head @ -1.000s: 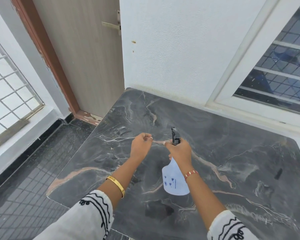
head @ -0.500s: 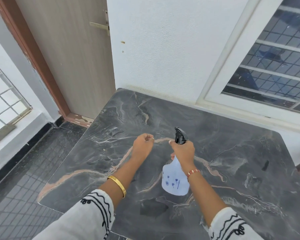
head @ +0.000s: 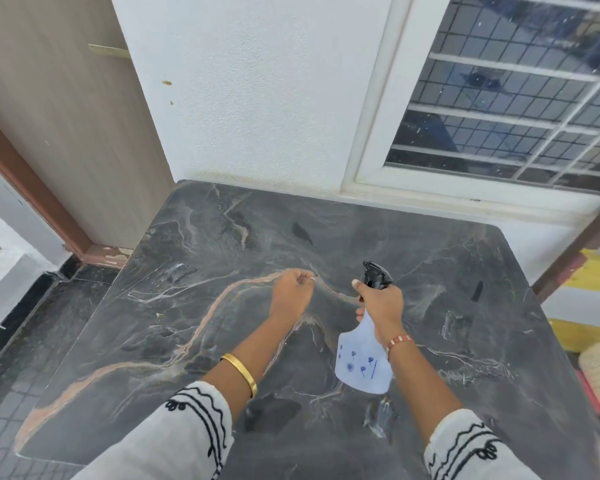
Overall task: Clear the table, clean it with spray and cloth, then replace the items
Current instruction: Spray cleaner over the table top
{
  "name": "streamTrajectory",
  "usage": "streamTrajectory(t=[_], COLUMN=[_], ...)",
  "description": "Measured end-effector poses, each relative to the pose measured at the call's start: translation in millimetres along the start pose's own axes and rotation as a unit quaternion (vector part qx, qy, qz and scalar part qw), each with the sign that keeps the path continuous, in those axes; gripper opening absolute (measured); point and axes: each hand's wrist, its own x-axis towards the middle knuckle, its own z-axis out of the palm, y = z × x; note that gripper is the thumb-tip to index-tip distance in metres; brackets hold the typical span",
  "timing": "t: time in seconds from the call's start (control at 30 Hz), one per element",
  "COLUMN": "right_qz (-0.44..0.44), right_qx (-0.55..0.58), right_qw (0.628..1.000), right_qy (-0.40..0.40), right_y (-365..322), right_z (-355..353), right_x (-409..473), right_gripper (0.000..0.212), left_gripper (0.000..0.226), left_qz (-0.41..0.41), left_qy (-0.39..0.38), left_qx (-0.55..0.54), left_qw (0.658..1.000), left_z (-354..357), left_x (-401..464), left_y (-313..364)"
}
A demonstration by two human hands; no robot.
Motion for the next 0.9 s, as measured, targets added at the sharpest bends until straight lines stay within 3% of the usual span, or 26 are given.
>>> streamTrajectory(t=[0.27, 0.6, 0.9], right_qz=[0.045, 0.029, 0.036], right_qx=[0.093, -0.01, 0.037], right_qw=[0.994, 0.997, 0.994], right_qy=[0.02, 0.071, 0.095], right_y=[5.7, 15.6, 22.5], right_z=[-27.8, -114.3, -142.1], right_x=[8.2, 25.9, 30.7], right_gripper=[0.022, 0.024, 0.025], left_gripper=[0.022, 0.024, 0.022], left_qz=[-0.007, 0.028, 0.044], left_qy=[-0.012, -0.064, -0.104], left_qx=[0.008, 0.014, 0.031], left_qw=[1.0, 0.997, 0.993], left_z=[26.8, 86.0, 140.4], left_x=[-3.5, -26.1, -45.1], left_y=[6.2, 34.3, 51.0])
